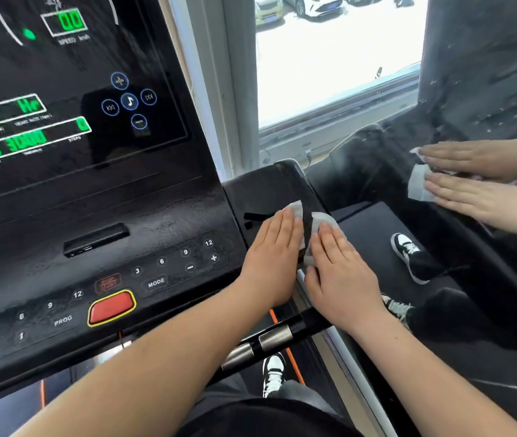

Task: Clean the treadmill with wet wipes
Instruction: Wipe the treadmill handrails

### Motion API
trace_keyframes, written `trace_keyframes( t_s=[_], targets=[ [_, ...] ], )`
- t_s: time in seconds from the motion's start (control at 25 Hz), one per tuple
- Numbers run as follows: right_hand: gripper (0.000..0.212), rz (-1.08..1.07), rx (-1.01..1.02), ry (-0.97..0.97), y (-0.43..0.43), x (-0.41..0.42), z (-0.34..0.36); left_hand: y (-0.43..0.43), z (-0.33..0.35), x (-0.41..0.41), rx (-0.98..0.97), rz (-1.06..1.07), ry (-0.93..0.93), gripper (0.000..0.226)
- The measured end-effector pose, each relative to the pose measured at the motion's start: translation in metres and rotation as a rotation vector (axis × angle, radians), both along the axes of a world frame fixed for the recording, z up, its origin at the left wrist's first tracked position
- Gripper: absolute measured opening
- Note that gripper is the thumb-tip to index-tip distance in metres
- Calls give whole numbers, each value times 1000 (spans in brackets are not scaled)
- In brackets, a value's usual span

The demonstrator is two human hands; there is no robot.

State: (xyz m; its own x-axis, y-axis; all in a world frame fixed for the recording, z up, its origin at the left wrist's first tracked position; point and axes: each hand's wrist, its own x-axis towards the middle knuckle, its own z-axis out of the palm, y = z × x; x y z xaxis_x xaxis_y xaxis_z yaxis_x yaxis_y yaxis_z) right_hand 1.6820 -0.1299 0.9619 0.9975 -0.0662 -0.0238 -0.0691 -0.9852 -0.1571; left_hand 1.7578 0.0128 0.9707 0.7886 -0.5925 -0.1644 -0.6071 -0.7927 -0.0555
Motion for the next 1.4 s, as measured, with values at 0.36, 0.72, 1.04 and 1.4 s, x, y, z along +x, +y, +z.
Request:
trace_keyframes(
  t_s=[0.36, 0.72, 1.04, 1.4],
  targets=[
    [72, -27, 274, 204, -17, 46, 27, 1, 5, -1, 31, 60, 8, 104],
    [66, -208, 230, 110, -27, -6, 17, 17, -10, -14, -336, -187, -152, 52],
    [40, -366, 118, 125, -30, -59, 30, -31, -1, -105, -395, -280, 207, 75],
    [33, -628, 46, 271, -20, -134, 38, 13, -6, -101, -145, -558, 58, 63]
  ],
)
